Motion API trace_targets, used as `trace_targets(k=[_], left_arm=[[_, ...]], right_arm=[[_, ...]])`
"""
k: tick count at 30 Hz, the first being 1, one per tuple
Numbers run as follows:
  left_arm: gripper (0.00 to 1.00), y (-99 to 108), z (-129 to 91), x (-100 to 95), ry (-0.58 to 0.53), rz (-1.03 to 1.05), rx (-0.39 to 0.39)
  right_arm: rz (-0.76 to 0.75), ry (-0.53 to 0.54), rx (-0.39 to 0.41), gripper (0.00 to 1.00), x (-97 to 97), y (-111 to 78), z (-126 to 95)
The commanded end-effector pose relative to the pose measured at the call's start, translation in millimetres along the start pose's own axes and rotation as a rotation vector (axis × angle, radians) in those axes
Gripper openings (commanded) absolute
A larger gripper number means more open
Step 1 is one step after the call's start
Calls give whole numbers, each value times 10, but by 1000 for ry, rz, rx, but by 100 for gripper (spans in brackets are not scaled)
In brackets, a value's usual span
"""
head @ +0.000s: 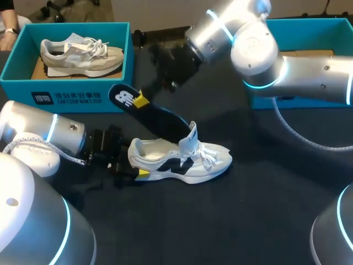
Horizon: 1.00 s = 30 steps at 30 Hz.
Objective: Take the shoe out of the shoebox, open the shoe tongue, remove and reinsert the insole, then place the shoe into the shoebox
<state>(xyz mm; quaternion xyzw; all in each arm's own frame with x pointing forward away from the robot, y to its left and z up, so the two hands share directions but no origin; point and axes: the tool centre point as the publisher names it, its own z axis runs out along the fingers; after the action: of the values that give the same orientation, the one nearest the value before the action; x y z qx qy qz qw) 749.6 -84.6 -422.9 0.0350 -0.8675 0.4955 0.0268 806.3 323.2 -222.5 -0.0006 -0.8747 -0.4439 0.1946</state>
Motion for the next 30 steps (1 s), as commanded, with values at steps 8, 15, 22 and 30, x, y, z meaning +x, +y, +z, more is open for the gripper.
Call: trace_targets(k=[8,15,22,30], left_arm=[[0,0,9,6,-1,-1,-4],[0,0,9,6,-1,-1,-4],[0,0,9,6,-1,-1,-4],[0,0,9,6,-1,-1,-4]], right_arm=[[-27,-55,42,0,-34,417,-314],[-27,-55,42,0,-34,417,-314],[-27,-55,42,0,-34,417,-314],[12,2,-10,0,-112,551,-407]])
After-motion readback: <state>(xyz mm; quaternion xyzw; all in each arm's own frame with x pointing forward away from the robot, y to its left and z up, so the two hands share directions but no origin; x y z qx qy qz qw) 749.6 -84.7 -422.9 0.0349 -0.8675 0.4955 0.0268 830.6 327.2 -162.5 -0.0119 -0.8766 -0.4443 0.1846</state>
